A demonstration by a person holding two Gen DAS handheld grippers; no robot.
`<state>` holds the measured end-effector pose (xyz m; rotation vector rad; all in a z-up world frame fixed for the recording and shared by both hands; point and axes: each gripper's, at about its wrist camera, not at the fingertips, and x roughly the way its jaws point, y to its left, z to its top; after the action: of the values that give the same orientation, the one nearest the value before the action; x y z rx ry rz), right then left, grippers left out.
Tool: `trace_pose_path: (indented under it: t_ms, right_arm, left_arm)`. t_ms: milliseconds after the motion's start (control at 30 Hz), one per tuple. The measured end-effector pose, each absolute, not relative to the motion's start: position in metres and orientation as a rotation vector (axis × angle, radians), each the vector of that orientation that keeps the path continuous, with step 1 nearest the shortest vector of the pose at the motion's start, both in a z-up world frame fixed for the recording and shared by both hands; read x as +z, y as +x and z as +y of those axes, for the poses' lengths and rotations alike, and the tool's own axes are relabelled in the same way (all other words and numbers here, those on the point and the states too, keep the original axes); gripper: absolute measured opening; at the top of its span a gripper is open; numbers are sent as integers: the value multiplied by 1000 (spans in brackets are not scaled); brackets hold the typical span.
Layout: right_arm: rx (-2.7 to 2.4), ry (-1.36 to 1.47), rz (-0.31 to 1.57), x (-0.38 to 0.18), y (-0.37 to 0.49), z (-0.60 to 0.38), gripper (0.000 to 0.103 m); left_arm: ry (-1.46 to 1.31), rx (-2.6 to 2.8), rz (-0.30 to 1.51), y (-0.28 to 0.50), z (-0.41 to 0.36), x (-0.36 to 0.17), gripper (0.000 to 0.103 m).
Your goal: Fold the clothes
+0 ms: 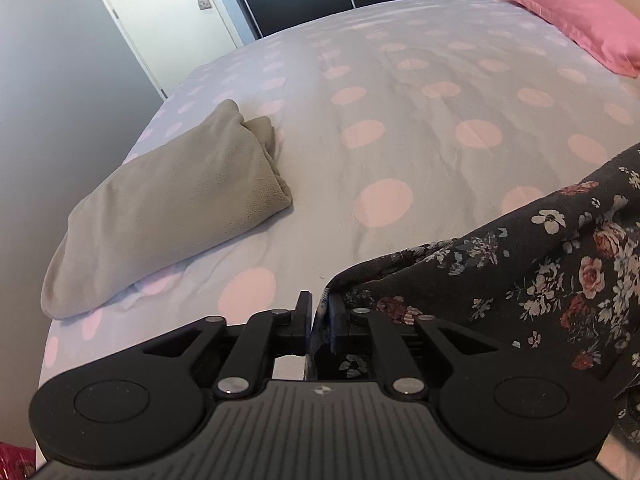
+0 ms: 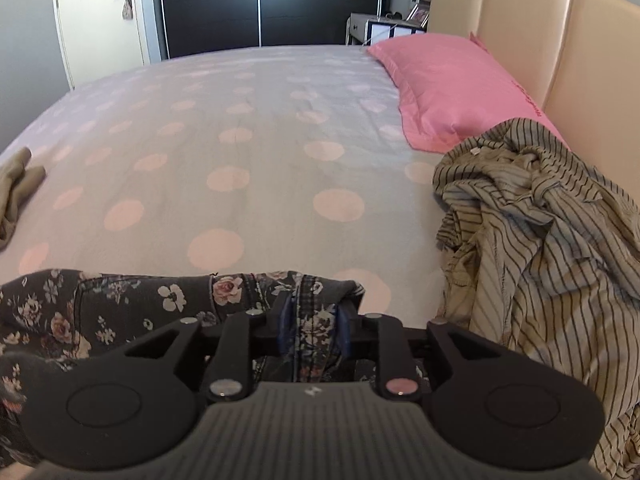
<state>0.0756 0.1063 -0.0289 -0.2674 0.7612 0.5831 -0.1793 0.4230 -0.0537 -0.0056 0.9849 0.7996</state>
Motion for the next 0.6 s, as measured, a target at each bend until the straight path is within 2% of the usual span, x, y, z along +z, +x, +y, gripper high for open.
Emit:
trace_pose_path:
  t_ms: [33, 133, 333, 600]
  right_arm:
    - [581, -275, 758, -31, 77, 107, 40]
    - [598, -282, 741, -26, 77, 103, 44]
    - [649, -235, 698, -8, 67, 85, 47]
    - [687, -298, 687, -16, 49, 78, 47]
  left_arm:
    - [6, 799, 989, -180, 422, -53, 18]
    - [28, 793, 987, -185, 420, -49, 29]
    - [-30, 724, 929, -206, 413, -27, 30]
    - [-5, 672, 988, -231, 386, -39, 30]
